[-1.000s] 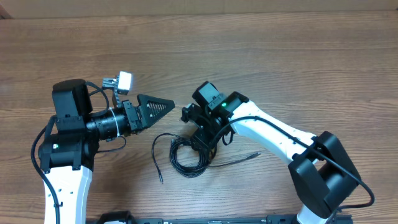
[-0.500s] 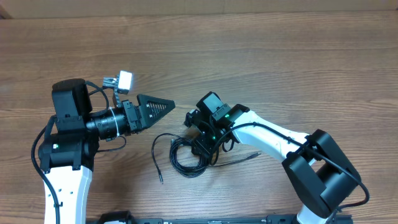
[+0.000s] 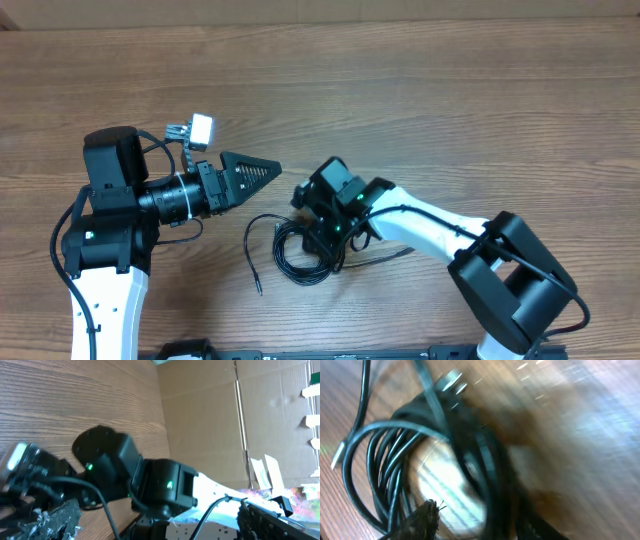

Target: Untangle cables

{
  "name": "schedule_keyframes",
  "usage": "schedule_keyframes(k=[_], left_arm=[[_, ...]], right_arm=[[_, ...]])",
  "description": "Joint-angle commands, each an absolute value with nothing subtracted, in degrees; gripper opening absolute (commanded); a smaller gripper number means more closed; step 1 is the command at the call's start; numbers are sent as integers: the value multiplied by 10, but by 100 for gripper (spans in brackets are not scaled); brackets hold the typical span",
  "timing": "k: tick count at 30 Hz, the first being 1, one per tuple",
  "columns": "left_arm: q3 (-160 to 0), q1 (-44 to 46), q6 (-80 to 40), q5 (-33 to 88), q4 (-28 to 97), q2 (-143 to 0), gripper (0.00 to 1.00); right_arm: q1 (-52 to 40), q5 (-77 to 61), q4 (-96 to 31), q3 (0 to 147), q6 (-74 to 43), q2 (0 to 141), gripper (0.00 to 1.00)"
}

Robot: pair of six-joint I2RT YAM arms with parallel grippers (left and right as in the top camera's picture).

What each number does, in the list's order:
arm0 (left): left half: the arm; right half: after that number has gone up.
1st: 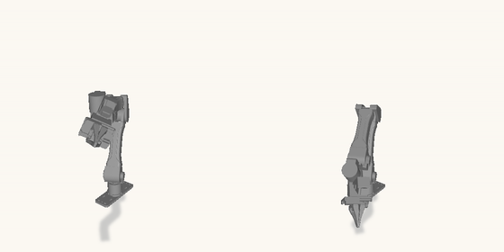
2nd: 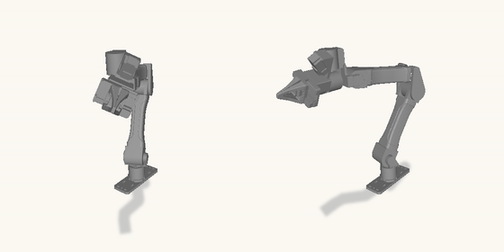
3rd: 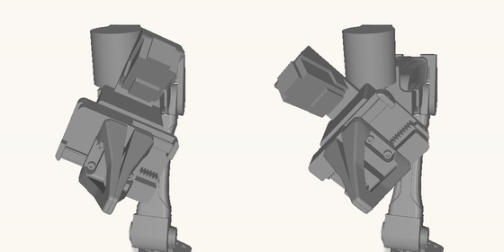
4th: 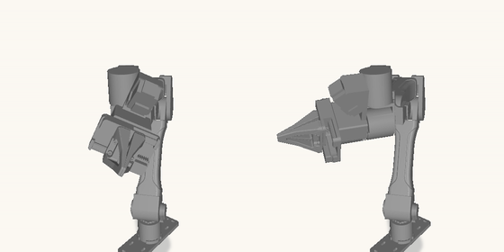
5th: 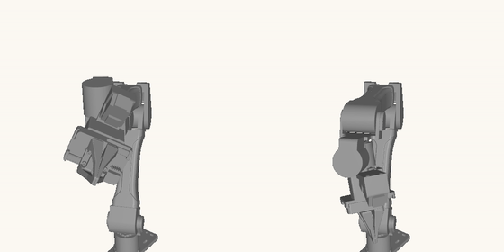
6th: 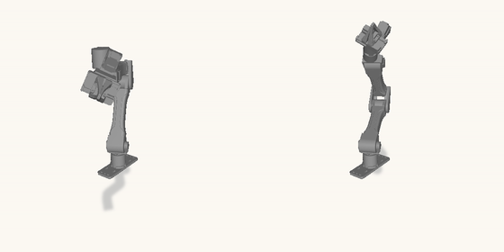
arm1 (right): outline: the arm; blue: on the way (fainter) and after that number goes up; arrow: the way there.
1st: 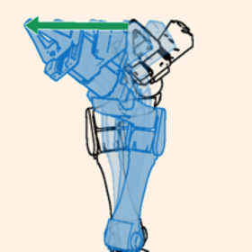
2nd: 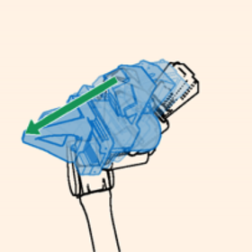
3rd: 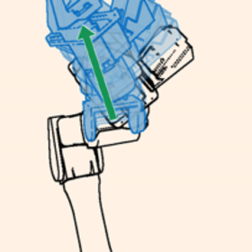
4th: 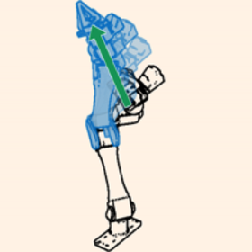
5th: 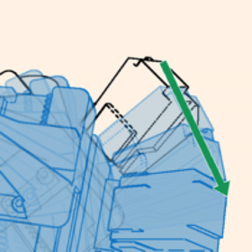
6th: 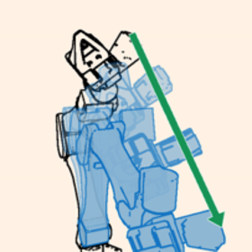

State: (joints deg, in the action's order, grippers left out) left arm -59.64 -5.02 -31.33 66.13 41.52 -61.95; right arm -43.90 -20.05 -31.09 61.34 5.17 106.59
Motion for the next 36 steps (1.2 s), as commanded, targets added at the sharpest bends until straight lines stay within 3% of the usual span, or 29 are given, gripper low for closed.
schedule_keyframes(k=[1, 2, 8, 19, 28, 36], left_arm=[[-606, -52, -298, 687, 412, -618, 100], [-606, -52, -298, 687, 413, -618, 100], [-606, -52, -298, 686, 412, -618, 100], [-606, -52, -295, 686, 404, -618, 100], [-606, -52, -218, 678, 413, -618, 100], [-606, -52, -203, 482, 481, -618, 100]], right_arm=[[-452, -191, -306, 604, 42, 1071, 9], [-453, -191, -306, 604, 42, 1071, 4], [-442, -190, -308, 626, 43, 1070, 4], [-382, -189, -375, 794, 32, 1024, 4], [-357, -181, -418, 878, -25, 965, 4], [-357, -182, -436, 879, -48, 894, 4]])
